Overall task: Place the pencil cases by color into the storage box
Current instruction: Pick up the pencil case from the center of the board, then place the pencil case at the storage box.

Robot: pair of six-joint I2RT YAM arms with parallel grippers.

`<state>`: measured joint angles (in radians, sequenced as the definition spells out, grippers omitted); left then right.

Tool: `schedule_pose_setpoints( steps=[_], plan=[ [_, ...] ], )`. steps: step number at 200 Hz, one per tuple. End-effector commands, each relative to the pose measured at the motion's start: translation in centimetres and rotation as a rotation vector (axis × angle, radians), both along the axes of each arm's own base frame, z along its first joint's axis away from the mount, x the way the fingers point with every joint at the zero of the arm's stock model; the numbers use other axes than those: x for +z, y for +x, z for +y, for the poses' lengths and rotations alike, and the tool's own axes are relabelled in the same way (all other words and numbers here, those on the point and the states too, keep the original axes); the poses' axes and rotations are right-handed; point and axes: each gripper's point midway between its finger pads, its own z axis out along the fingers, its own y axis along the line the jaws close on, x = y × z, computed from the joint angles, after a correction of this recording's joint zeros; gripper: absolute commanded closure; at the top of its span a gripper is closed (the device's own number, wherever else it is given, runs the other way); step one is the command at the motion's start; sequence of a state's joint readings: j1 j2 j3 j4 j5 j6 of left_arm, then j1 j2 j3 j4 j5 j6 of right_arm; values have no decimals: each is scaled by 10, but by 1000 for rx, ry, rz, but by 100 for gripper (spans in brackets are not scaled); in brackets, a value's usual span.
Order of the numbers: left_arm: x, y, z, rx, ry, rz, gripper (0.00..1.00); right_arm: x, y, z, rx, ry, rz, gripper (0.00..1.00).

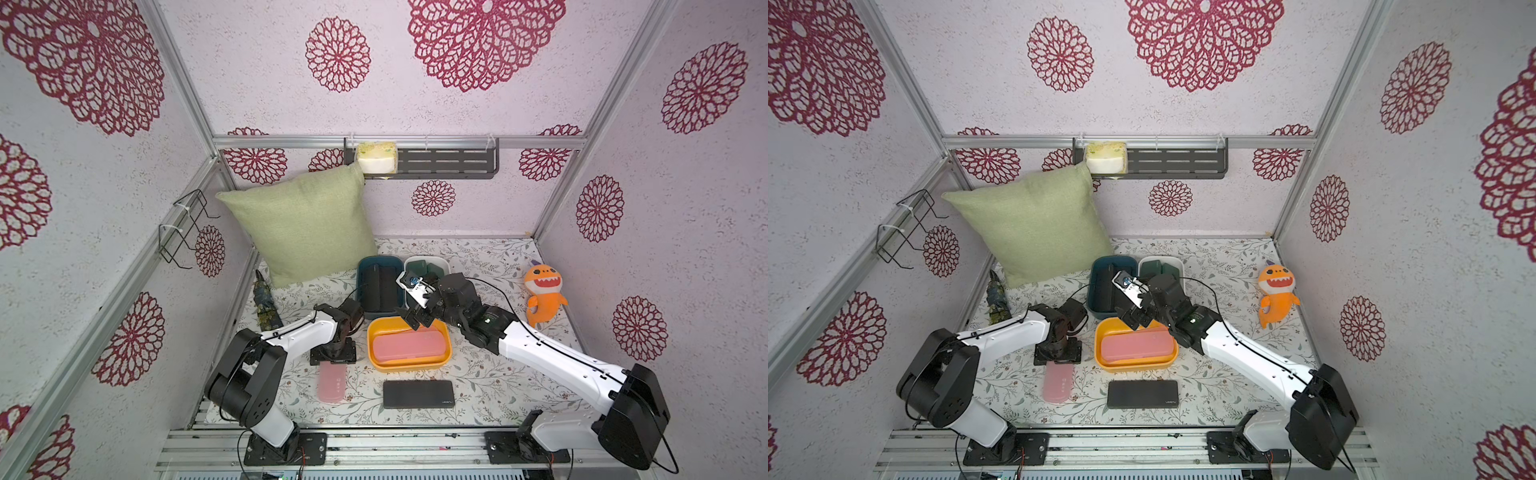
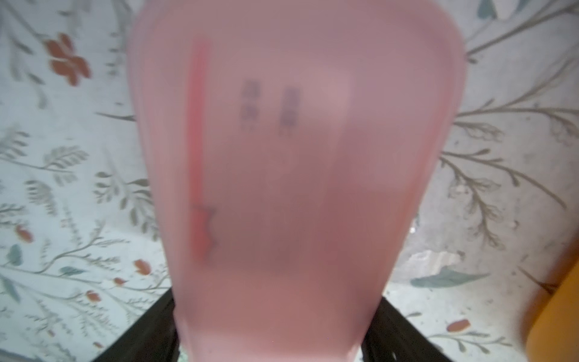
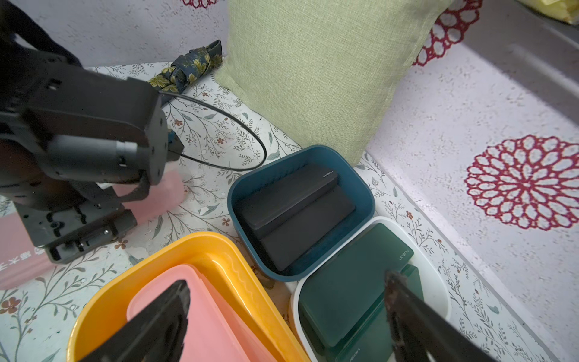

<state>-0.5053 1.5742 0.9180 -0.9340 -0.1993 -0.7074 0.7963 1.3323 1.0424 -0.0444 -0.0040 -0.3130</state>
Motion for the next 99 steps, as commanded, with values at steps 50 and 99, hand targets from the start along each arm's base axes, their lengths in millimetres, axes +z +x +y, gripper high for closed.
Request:
schedule_pose_setpoints(
  steps=[50,99],
  plan=[
    [89,39,14,-5,-3,-306,26,23,4,-4,-39,89,-27,1],
    [141,62,-18,-184,-64,-451,25,37,19,-33,-178,178,-23,1]
  ],
)
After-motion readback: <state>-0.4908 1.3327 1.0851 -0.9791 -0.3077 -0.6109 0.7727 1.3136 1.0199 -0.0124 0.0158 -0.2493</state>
